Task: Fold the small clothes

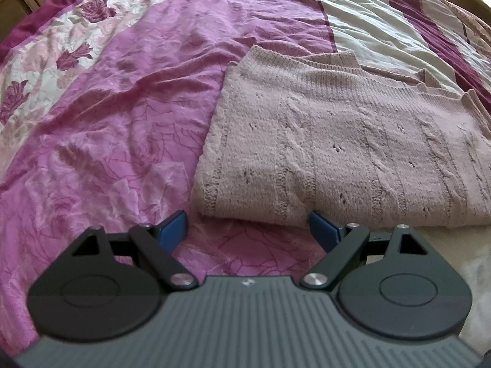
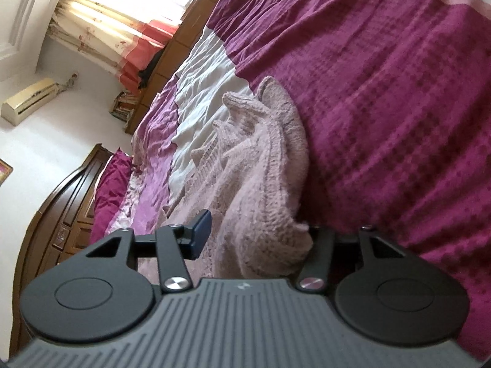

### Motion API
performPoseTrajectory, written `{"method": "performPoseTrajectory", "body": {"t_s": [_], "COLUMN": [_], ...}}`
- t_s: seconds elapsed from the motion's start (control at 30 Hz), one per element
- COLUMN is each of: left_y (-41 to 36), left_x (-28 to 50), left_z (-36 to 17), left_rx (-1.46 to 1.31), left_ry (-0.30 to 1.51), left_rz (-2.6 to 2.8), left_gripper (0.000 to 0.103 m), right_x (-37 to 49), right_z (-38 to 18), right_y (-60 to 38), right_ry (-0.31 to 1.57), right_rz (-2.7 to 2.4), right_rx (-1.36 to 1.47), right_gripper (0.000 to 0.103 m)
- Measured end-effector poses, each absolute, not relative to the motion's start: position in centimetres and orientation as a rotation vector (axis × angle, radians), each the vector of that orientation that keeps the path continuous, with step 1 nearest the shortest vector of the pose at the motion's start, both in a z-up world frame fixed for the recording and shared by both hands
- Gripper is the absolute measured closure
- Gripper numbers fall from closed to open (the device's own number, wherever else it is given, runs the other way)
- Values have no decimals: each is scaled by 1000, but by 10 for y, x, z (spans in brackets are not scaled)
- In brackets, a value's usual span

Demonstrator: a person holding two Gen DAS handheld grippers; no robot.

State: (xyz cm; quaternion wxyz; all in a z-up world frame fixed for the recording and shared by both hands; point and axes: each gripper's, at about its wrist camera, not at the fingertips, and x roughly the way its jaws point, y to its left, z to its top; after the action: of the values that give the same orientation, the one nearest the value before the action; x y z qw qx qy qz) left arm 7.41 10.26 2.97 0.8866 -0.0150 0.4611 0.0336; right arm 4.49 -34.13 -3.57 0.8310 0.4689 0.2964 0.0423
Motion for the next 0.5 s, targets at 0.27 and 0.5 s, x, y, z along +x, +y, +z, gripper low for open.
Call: {"method": "performPoseTrajectory", "body": {"t_s": [0.27, 0.5], "left_y": [102, 104], "left_x": [72, 70], "left_z": [31, 32], "left_rx": [-28, -22], "left_ry": [964, 971], "left_rz": [72, 78], "left_gripper": [15, 15], "right_x": [43, 52], "right_z": [-37, -32], "right_y": [-342, -340], "right_ry": [620, 622], "right_rz": [70, 36], "right_rx": [1005, 1012], "right_gripper": [45, 45]}}
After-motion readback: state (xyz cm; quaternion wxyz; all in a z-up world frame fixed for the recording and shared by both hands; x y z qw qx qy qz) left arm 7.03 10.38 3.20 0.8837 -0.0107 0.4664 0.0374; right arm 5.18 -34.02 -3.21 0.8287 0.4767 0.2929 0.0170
